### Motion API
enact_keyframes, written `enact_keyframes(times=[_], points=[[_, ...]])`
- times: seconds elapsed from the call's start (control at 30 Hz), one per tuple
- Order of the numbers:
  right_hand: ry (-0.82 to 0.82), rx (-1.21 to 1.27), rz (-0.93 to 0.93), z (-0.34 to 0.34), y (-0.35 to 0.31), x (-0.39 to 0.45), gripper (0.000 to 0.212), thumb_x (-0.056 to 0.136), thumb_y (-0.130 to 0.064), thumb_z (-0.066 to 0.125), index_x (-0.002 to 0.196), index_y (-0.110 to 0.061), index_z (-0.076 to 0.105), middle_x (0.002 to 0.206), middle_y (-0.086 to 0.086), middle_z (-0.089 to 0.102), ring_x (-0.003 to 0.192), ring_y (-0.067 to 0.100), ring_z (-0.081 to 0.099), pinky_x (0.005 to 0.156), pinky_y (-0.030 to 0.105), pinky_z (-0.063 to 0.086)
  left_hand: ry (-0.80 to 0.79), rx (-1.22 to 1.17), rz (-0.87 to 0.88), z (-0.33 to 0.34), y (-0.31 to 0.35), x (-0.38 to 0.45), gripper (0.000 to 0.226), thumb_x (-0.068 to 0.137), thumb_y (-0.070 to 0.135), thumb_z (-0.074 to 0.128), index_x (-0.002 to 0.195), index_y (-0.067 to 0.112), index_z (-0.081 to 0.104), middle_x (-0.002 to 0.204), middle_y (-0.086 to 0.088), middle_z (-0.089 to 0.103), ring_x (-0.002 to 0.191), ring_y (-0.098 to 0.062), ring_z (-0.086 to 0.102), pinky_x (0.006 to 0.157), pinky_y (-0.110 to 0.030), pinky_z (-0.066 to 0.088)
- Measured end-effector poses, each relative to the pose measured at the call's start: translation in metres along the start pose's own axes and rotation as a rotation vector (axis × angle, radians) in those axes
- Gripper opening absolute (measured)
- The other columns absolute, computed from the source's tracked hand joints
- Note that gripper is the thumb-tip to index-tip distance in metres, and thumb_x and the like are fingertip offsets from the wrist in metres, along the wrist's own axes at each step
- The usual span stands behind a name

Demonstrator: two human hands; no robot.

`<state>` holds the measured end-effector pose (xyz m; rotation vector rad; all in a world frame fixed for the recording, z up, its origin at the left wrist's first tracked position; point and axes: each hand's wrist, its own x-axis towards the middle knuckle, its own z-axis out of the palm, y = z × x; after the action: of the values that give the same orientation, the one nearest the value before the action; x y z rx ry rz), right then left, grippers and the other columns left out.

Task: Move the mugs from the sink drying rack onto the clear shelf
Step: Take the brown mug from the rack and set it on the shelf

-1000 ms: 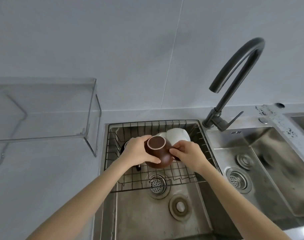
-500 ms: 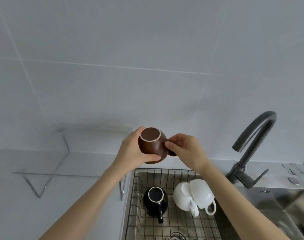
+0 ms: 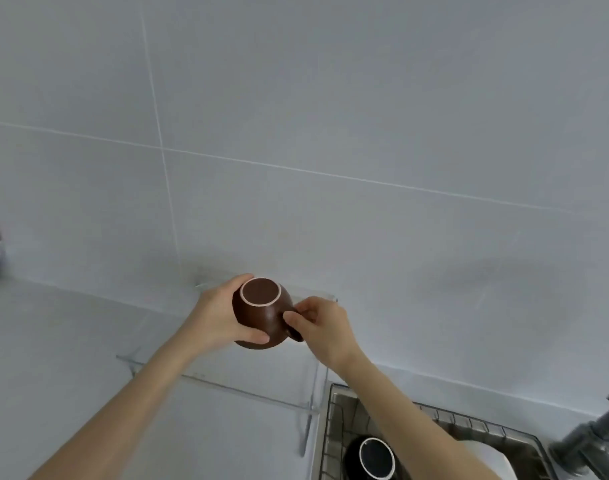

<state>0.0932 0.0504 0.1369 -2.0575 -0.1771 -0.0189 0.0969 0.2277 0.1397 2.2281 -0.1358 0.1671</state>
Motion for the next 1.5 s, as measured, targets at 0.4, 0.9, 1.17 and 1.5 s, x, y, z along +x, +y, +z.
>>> enact_keyframes(times=[0.4, 0.9, 1.17, 1.5], points=[[-0.127, -0.021, -0.029, 0.092, -0.001, 0.076, 0.019, 0.085, -0.018, 0.056, 0.099, -0.006, 0.061, 0.101, 0.015, 0.071, 0.096, 0.030, 0.063, 0.088, 0.042, 0.050, 0.014, 0.055, -0.130, -0.047, -0.086, 0.049, 0.102, 0.023, 0.034, 0.084, 0.119, 0.023, 0.051, 0.108, 0.005, 0.062, 0.108, -0.017, 0.058, 0.097, -0.030, 0.044], [-0.093, 0.019, -0.040, 0.121, 0.014, 0.101, 0.018, 0.087, -0.017, 0.055, 0.095, -0.004, 0.063, 0.094, 0.017, 0.072, 0.089, 0.032, 0.064, 0.082, 0.044, 0.051, -0.027, 0.044, -0.168, -0.052, -0.111, 0.069, 0.072, 0.023, 0.041, 0.078, 0.080, 0.073, 0.048, 0.081, 0.051, 0.058, 0.098, 0.002, 0.059, 0.102, -0.034, 0.044], [-0.164, 0.037, -0.032, 0.119, 0.013, 0.103, 0.020, 0.089, -0.016, 0.051, 0.103, -0.003, 0.058, 0.104, 0.016, 0.069, 0.097, 0.029, 0.061, 0.082, 0.036, 0.048, -0.058, 0.122, -0.202, -0.054, -0.111, 0.075, 0.111, 0.038, 0.022, 0.086, 0.137, 0.014, 0.037, 0.143, -0.004, 0.045, 0.131, -0.019, 0.043, 0.108, -0.030, 0.032], [-0.126, 0.094, 0.013, 0.074, 0.000, 0.091, 0.048, 0.087, -0.010, 0.054, 0.132, -0.011, 0.037, 0.122, 0.012, 0.056, 0.105, 0.021, 0.056, 0.085, 0.024, 0.041, 0.061, 0.215, -0.204, -0.037, -0.092, 0.061, 0.107, 0.059, 0.011, 0.082, 0.144, 0.008, 0.016, 0.148, -0.010, 0.035, 0.136, -0.023, 0.034, 0.099, -0.017, 0.024]])
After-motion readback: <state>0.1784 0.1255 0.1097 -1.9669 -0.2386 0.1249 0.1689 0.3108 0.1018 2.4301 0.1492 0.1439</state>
